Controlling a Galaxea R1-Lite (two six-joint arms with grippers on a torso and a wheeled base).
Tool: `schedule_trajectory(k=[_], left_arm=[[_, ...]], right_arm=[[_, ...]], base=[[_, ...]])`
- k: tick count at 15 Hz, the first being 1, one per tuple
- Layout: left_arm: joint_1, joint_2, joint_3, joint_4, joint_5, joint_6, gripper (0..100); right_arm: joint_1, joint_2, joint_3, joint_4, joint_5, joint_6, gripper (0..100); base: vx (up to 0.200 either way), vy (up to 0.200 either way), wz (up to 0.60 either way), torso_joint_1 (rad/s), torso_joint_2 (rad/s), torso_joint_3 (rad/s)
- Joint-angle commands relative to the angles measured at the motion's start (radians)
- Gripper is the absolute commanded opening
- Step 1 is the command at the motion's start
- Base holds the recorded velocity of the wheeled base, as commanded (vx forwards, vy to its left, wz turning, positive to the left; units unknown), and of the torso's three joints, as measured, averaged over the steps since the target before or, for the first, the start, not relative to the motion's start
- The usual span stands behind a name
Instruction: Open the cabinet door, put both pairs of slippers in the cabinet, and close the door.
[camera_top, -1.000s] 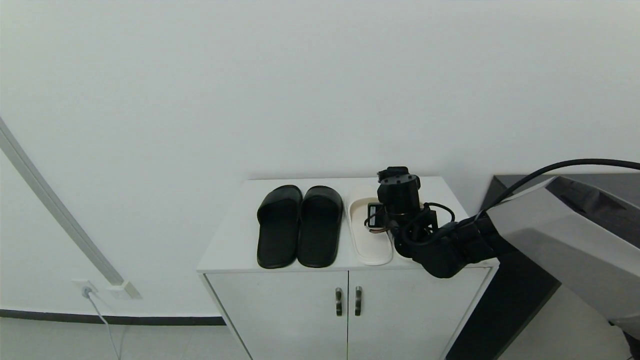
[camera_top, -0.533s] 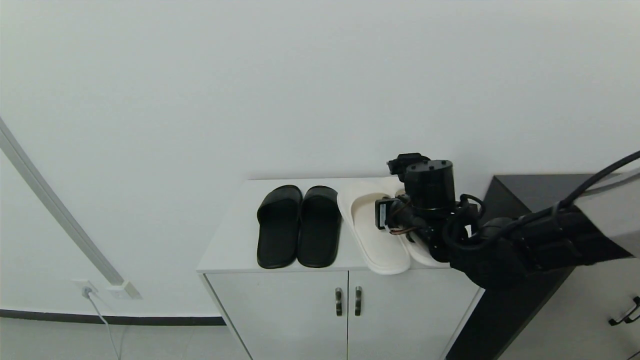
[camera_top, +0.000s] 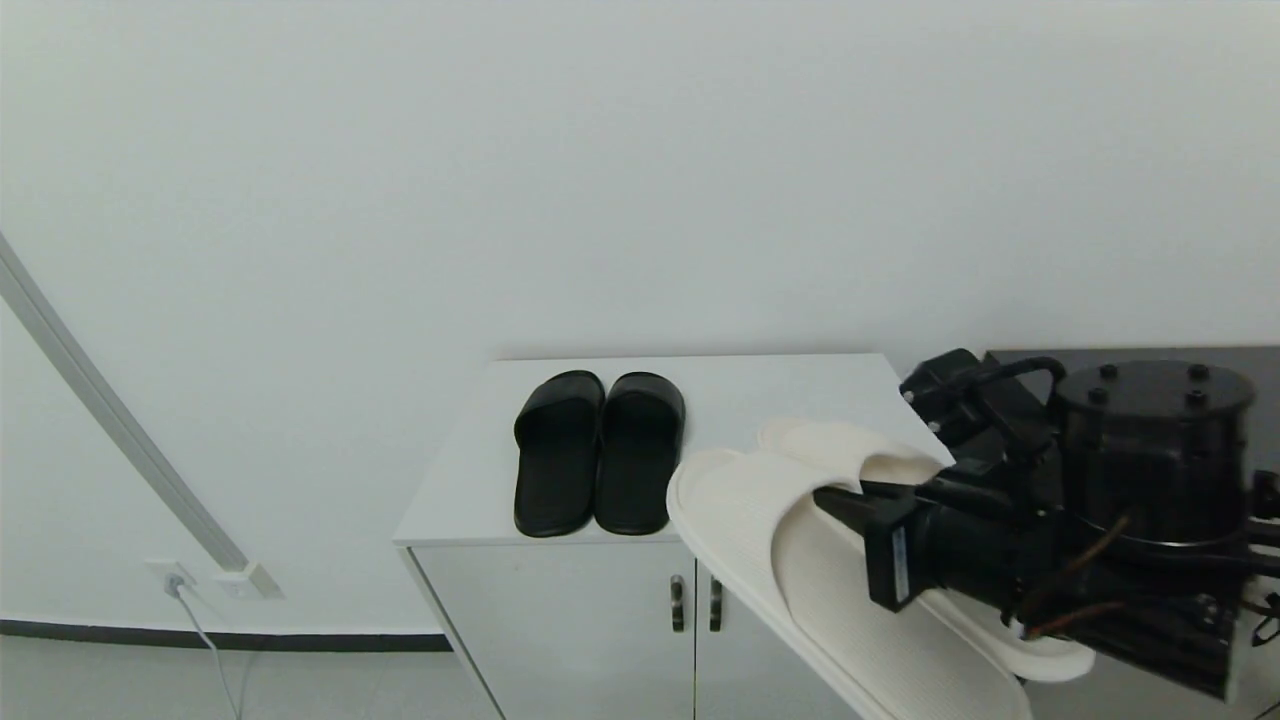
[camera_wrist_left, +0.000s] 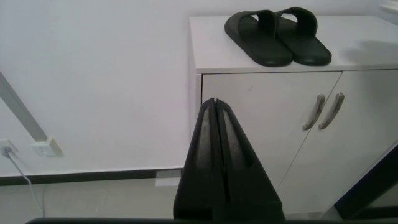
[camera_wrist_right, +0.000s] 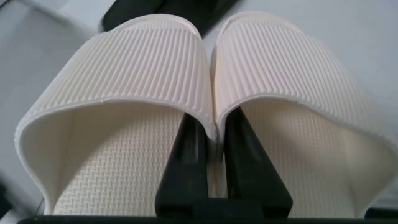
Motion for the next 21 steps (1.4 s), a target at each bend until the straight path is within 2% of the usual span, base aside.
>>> schedule_trajectory(k=[1,8,16,21], left_arm=[[0.000,0.001,0.000,0.000,0.000,0.000,0],[0.000,0.001,0.000,0.000,-0.001,0.000,0],[0.000,0.001,0.000,0.000,0.000,0.000,0],[0.000,0.001,0.000,0.000,0.002,-0.002,0]], right_arm=[[0.026,-0.130,0.038,0.032,0.024,0.001,0],[0.029,-0.127,0.064,0.032,0.052,0.002,0],[0.029,-0.131,0.101,0.030,0.110,-0.038,0],[0.029,-0.124,0.120,0.030,0.113,-0.038,0]], base=[[0.000,0.000,0.00,0.000,0.00,0.000],[0.000,0.000,0.00,0.000,0.00,0.000],[-0.200,0.000,0.00,0.003,0.00,0.004],[0.000,0.000,0.00,0.000,0.00,0.000]])
